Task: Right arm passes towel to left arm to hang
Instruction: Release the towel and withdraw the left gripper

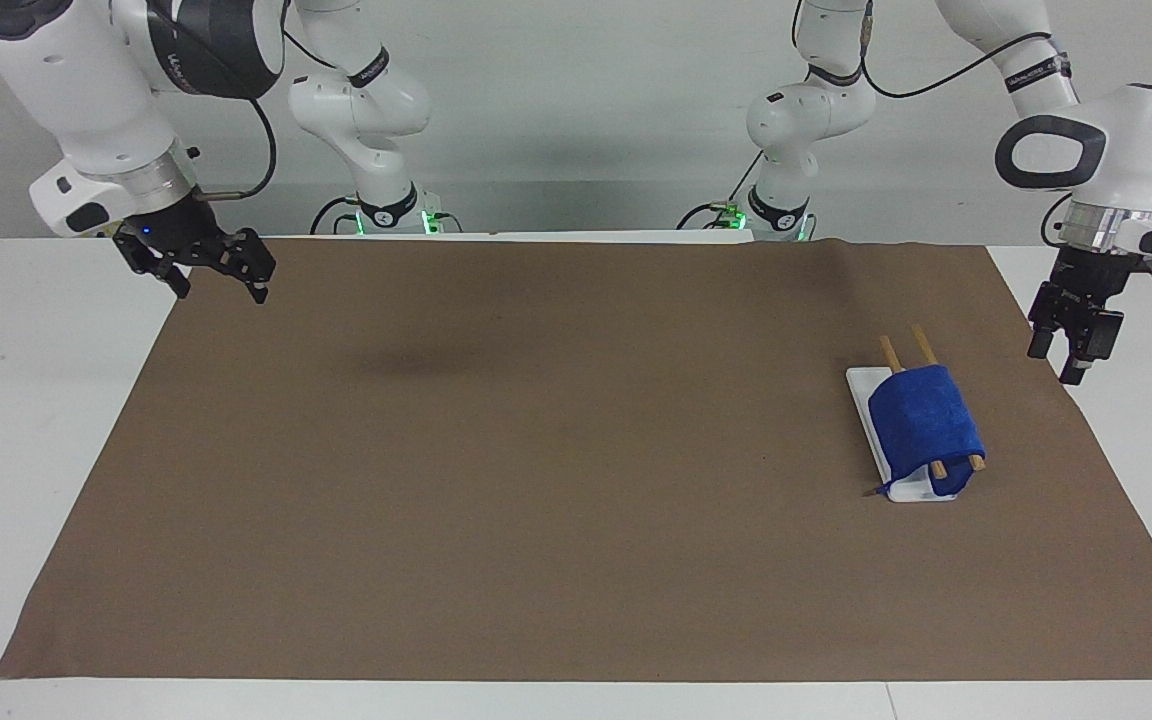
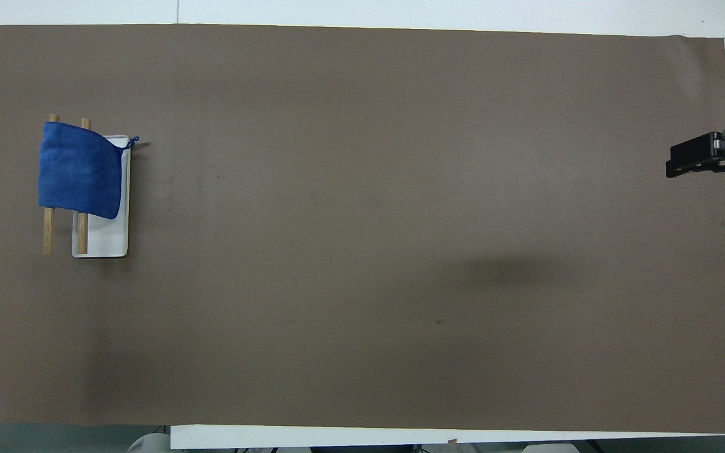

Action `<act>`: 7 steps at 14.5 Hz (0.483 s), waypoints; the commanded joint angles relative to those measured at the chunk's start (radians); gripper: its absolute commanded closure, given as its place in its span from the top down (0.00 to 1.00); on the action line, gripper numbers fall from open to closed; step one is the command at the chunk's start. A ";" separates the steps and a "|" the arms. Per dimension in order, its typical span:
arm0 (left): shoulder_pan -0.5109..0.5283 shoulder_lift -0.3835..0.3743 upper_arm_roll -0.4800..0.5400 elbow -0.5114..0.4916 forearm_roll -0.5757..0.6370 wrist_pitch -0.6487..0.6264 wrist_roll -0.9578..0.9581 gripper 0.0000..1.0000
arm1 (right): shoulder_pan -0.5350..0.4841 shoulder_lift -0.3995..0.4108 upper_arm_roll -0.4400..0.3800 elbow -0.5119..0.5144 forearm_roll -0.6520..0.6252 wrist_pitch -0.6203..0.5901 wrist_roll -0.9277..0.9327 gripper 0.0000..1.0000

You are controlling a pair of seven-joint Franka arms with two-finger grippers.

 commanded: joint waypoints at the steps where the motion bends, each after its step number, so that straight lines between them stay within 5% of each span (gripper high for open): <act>1: 0.022 0.085 0.000 0.196 0.125 -0.194 0.017 1.00 | -0.003 -0.007 0.003 -0.002 0.000 -0.012 -0.023 1.00; 7: -0.069 0.087 -0.012 0.398 0.351 -0.572 0.078 1.00 | -0.008 -0.007 0.003 -0.002 0.001 -0.012 -0.023 1.00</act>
